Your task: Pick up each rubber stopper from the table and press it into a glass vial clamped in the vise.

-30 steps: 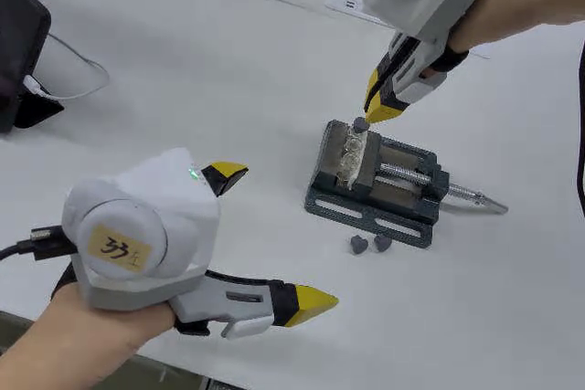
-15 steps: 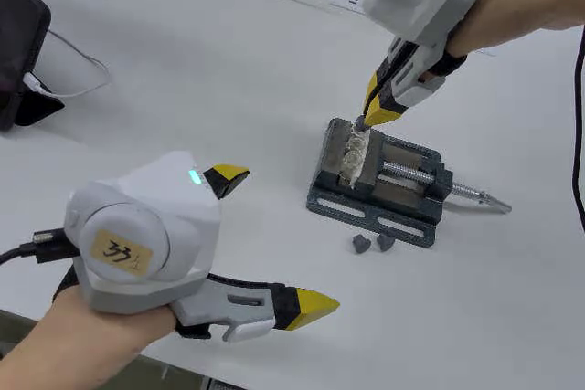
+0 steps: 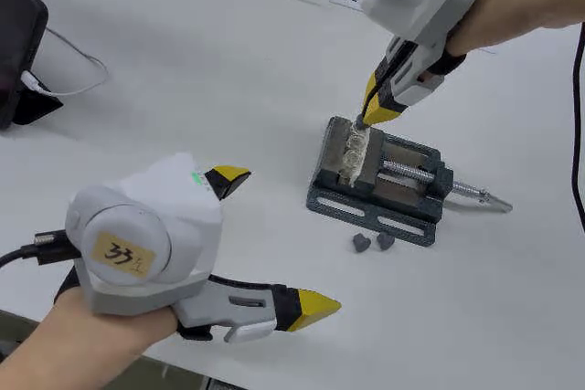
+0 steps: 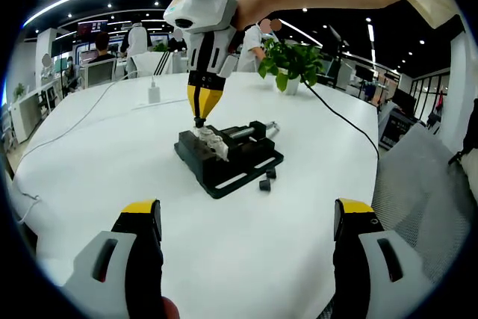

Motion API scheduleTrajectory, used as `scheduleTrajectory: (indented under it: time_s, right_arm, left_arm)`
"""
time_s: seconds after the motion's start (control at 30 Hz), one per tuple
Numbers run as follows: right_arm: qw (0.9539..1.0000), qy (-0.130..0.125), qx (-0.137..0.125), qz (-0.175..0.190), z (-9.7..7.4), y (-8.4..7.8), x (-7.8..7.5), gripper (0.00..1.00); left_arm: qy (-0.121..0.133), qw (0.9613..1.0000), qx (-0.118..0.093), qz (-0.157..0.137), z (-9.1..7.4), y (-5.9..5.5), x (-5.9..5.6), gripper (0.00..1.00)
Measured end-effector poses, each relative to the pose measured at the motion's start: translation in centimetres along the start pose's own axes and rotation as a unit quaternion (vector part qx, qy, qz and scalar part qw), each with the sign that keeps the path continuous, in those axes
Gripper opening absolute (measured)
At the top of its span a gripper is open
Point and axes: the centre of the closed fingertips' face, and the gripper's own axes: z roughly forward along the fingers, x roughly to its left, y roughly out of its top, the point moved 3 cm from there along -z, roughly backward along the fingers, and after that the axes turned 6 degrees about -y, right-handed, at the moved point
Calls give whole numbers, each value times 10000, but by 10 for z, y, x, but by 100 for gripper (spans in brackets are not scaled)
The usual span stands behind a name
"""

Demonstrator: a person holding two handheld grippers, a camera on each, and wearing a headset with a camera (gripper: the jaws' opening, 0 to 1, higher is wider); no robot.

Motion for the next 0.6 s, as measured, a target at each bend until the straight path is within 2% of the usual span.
scheduleTrajectory:
  time_s: [0.17,0.37,0.4,0.5,0.6]
  right_arm:
    - [9998,-79,32,-198,1,1,2,0]
    - [9999,1,60,-137,1,2,2,0]
    - [10000,25,38,-13,2,2,0,0]
    - [9998,20,55,-167,2,2,5,0]
    - [9998,29,93,-149,3,2,5,0]
  left_arm:
    - [-2,10000,-7,-30,2,-1,1,95]
    - [-33,10000,-17,-52,5,0,1,95]
    - [-30,10000,-23,-68,6,0,1,95]
    - [-26,9999,-47,-95,7,1,2,95]
    - [-7,9999,-69,-124,6,1,5,95]
